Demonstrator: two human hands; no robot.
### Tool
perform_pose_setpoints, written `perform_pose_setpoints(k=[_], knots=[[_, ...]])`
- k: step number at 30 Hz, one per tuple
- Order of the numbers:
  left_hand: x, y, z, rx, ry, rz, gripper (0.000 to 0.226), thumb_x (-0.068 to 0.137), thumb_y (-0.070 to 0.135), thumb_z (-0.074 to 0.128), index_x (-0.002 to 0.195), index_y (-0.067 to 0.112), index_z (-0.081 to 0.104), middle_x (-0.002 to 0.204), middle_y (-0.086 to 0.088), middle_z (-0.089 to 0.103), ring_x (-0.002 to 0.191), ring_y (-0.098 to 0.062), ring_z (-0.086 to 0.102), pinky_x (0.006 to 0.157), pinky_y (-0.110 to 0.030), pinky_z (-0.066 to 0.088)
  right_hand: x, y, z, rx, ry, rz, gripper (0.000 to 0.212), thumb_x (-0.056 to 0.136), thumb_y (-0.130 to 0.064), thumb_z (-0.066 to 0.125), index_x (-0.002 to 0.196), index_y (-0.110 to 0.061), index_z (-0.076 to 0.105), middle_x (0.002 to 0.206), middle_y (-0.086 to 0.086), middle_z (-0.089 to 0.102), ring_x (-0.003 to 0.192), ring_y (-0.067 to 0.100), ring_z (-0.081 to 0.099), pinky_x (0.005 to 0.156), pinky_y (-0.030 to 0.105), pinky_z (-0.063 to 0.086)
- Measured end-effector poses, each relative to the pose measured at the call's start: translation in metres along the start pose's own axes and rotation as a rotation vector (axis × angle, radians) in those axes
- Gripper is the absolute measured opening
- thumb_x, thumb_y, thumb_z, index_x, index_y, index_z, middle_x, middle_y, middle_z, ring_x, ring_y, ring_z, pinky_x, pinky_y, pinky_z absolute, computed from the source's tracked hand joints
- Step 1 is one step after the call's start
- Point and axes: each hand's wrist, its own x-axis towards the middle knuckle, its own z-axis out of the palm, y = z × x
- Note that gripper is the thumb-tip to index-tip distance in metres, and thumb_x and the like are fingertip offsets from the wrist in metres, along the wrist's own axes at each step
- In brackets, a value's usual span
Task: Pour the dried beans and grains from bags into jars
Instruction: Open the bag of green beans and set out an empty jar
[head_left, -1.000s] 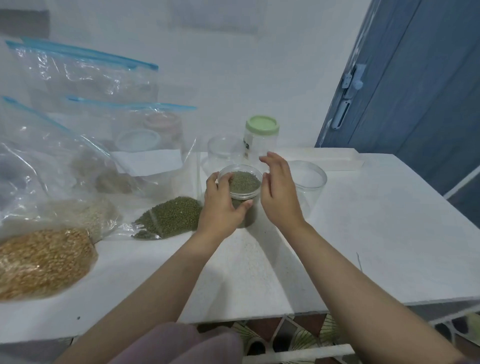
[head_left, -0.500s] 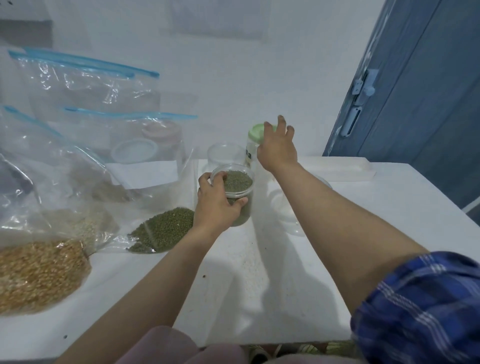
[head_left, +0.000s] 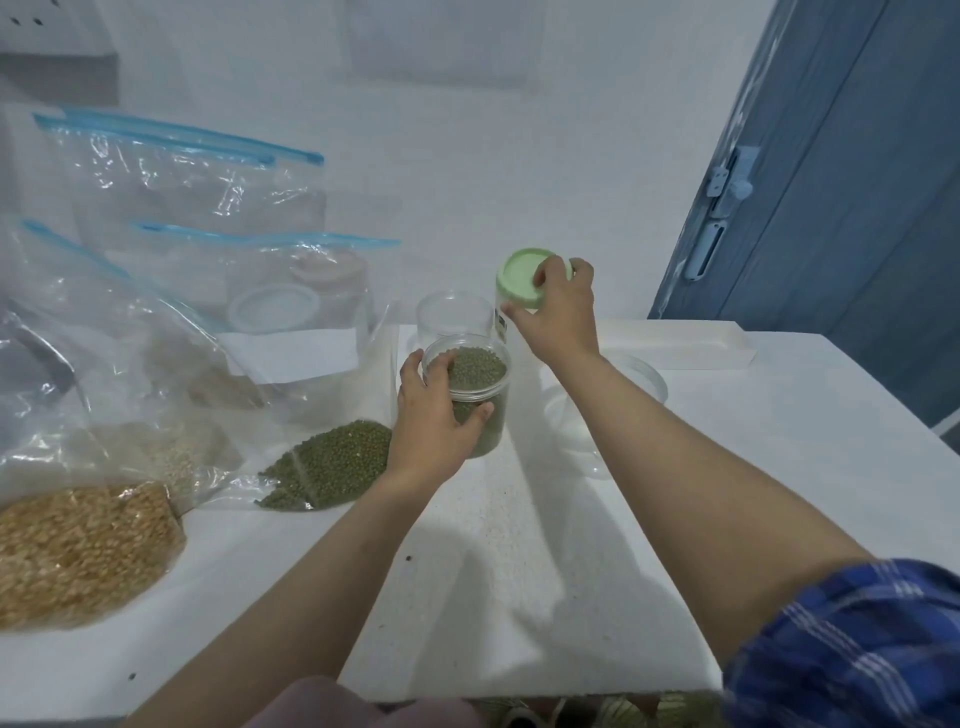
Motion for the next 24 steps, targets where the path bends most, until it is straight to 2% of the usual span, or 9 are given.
perform_pose_setpoints(k=[3,6,10,12,14,16,18,21,24], knots=[[-0.013,0.003,-0.002,-0.035,-0.009,0.049,0.077,0.091,0.040,0.066,0.153,0.024,0.023,0.162,-0.001,-0.004,0.151,-0.024,0.004,0.120,-0.039,0.020,-0.019,-0.009,-0.017,0.088,0.121,-0.104,0.045,0.081,-0.029,0.077,0.113,-0.010,0.052,0.146,0.014,0.029,0.124,0.034,0.043,0.091,0.026,0.035],[-0.027,0.004,-0.008,-0.094,-0.010,0.111,0.077,0.092,0.042,0.062,0.155,0.029,0.019,0.161,0.010,-0.007,0.151,-0.016,0.005,0.119,-0.035,0.020,-0.044,-0.020,-0.042,0.153,0.239,-0.208,0.043,0.081,-0.033,0.078,0.111,-0.013,0.053,0.146,0.013,0.031,0.123,0.028,0.046,0.100,0.032,0.041],[-0.048,0.013,-0.017,-0.247,0.005,0.172,0.075,0.090,0.049,0.060,0.153,0.034,0.022,0.157,0.023,0.001,0.141,0.014,0.006,0.111,-0.014,0.015,-0.085,-0.039,-0.078,0.190,0.340,-0.312,0.045,0.082,-0.033,0.078,0.113,-0.009,0.056,0.144,0.009,0.034,0.125,-0.006,0.032,0.105,0.012,0.029],[-0.059,0.018,-0.022,-0.293,-0.015,0.183,0.080,0.086,0.056,0.059,0.153,0.037,0.019,0.157,0.024,0.003,0.144,0.012,0.003,0.107,-0.010,0.012,-0.111,-0.048,-0.092,0.197,0.342,-0.348,0.049,0.082,-0.032,0.080,0.115,-0.005,0.056,0.140,0.004,0.036,0.127,-0.015,0.027,0.105,0.009,0.026],[-0.068,0.017,-0.024,-0.316,-0.051,0.199,0.084,0.085,0.063,0.057,0.154,0.039,0.016,0.159,0.023,0.004,0.147,0.006,0.003,0.112,-0.014,0.013,-0.135,-0.054,-0.098,0.213,0.298,-0.356,0.051,0.080,-0.033,0.081,0.115,-0.007,0.056,0.140,0.007,0.039,0.130,-0.011,0.028,0.106,0.011,0.027],[-0.076,0.011,-0.025,-0.326,-0.101,0.206,0.087,0.085,0.067,0.056,0.155,0.037,0.014,0.161,0.017,0.007,0.149,-0.001,0.007,0.121,-0.033,0.018,-0.158,-0.054,-0.097,0.232,0.210,-0.332,0.051,0.078,-0.036,0.082,0.114,-0.014,0.055,0.141,0.008,0.042,0.134,0.005,0.035,0.107,0.017,0.030],[-0.084,0.006,-0.025,-0.358,-0.156,0.205,0.086,0.087,0.063,0.057,0.155,0.033,0.015,0.160,0.011,0.016,0.149,-0.006,0.016,0.120,-0.046,0.025,-0.179,-0.051,-0.090,0.256,0.120,-0.277,0.051,0.076,-0.040,0.082,0.113,-0.026,0.051,0.143,0.003,0.044,0.135,0.013,0.037,0.108,0.024,0.034],[-0.098,-0.002,-0.025,-0.404,-0.224,0.228,0.082,0.088,0.058,0.060,0.154,0.030,0.020,0.155,0.012,0.026,0.145,-0.012,0.027,0.118,-0.047,0.030,-0.206,-0.038,-0.077,0.292,0.068,-0.206,0.050,0.076,-0.049,0.078,0.112,-0.035,0.046,0.144,-0.003,0.044,0.136,0.015,0.040,0.106,0.042,0.041],[-0.109,-0.007,-0.025,-0.436,-0.274,0.212,0.084,0.085,0.062,0.062,0.152,0.029,0.024,0.153,0.012,0.033,0.144,-0.015,0.032,0.116,-0.049,0.032,-0.223,-0.026,-0.069,0.340,0.013,-0.177,0.047,0.078,-0.049,0.076,0.112,-0.036,0.046,0.143,-0.002,0.046,0.135,0.019,0.042,0.103,0.049,0.043]])
